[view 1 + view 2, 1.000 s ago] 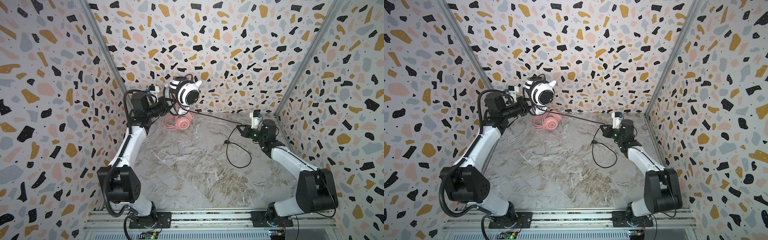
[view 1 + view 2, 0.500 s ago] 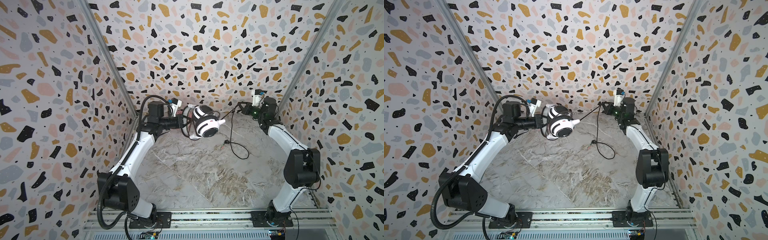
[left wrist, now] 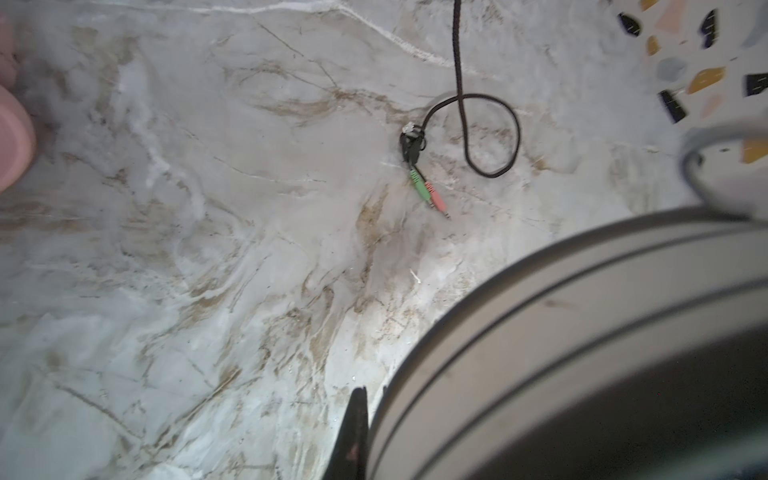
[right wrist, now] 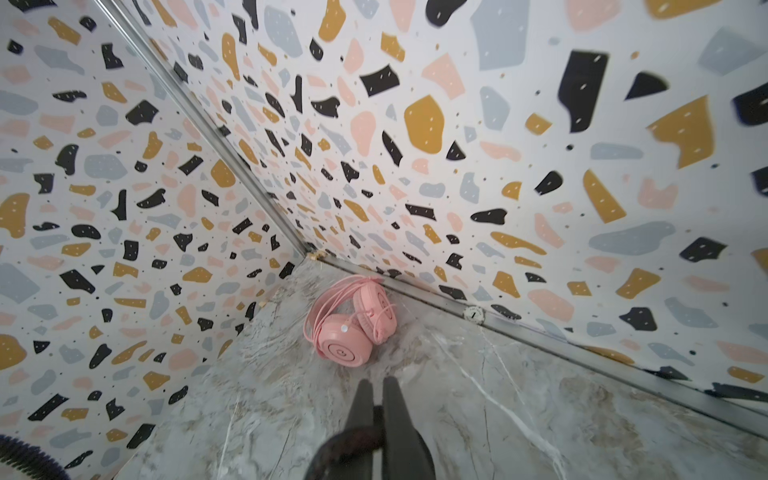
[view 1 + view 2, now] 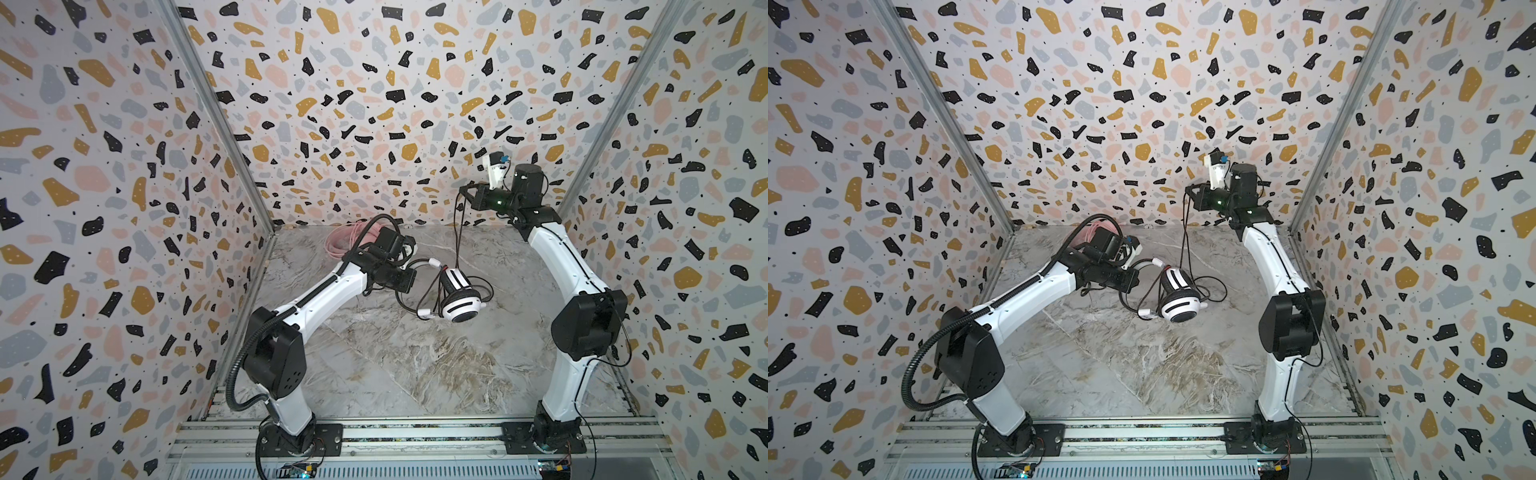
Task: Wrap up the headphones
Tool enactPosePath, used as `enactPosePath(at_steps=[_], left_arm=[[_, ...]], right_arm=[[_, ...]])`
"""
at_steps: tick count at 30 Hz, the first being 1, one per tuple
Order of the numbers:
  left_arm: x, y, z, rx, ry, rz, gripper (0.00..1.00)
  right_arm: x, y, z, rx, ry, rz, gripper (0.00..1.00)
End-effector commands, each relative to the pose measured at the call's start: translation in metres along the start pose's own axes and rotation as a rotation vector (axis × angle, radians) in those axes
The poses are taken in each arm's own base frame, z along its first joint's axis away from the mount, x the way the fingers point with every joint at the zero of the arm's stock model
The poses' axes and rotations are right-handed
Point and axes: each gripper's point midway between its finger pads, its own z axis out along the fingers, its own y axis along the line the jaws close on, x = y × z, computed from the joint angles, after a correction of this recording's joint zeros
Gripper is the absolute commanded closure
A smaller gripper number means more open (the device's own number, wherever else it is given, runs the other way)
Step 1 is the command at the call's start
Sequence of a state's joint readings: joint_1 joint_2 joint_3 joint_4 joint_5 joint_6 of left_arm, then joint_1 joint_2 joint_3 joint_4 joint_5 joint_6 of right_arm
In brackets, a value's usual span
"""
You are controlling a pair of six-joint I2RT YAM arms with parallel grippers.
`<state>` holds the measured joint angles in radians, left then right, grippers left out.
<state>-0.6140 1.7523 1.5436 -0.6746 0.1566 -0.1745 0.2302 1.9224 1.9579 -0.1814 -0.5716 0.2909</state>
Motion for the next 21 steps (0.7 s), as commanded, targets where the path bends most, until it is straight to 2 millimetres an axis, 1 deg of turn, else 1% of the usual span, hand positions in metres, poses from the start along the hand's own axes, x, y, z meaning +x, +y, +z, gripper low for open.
enactPosePath(at_steps=[1, 5, 10, 12, 13, 16, 17, 18, 19, 21], left_arm=[[0.037, 0.012, 0.004, -0.151, 0.183, 0.075, 1.00], [0.040, 0.022, 0.009, -0.228, 0.217, 0.057, 1.00], [0.034, 0.042, 0.016, -0.328, 0.197, -0.020, 1.00], [0.023, 0.061, 0.015, -0.384, 0.155, -0.112, 1.00], [0.017, 0.070, 0.013, -0.384, 0.122, -0.163, 1.00], [-0.005, 0.101, 0.001, -0.330, -0.034, -0.352, 0.99], [-0.013, 0.112, -0.005, -0.319, -0.094, -0.415, 0.99], [-0.021, 0.123, -0.013, -0.310, -0.151, -0.467, 0.99], [-0.027, 0.129, -0.021, -0.302, -0.197, -0.500, 0.99], [-0.042, 0.142, -0.042, -0.301, -0.315, -0.569, 1.00]], right_arm=[[-0.038, 0.044, -0.031, 0.070, -0.106, -0.173, 1.00], [-0.025, 0.073, -0.038, 0.088, -0.103, -0.216, 1.00], [-0.013, 0.111, -0.068, 0.050, -0.154, -0.210, 1.00], [-0.005, 0.127, -0.081, 0.030, -0.164, -0.213, 1.00], [0.001, 0.134, -0.085, 0.018, -0.163, -0.217, 1.00], [0.017, 0.146, -0.104, 0.000, -0.160, -0.204, 1.00], [0.023, 0.149, -0.111, -0.006, -0.157, -0.198, 1.00], [0.027, 0.152, -0.119, -0.011, -0.160, -0.191, 1.00], [0.033, 0.154, -0.124, -0.016, -0.158, -0.179, 1.00], [0.048, 0.160, -0.130, -0.051, -0.140, -0.144, 1.00]])
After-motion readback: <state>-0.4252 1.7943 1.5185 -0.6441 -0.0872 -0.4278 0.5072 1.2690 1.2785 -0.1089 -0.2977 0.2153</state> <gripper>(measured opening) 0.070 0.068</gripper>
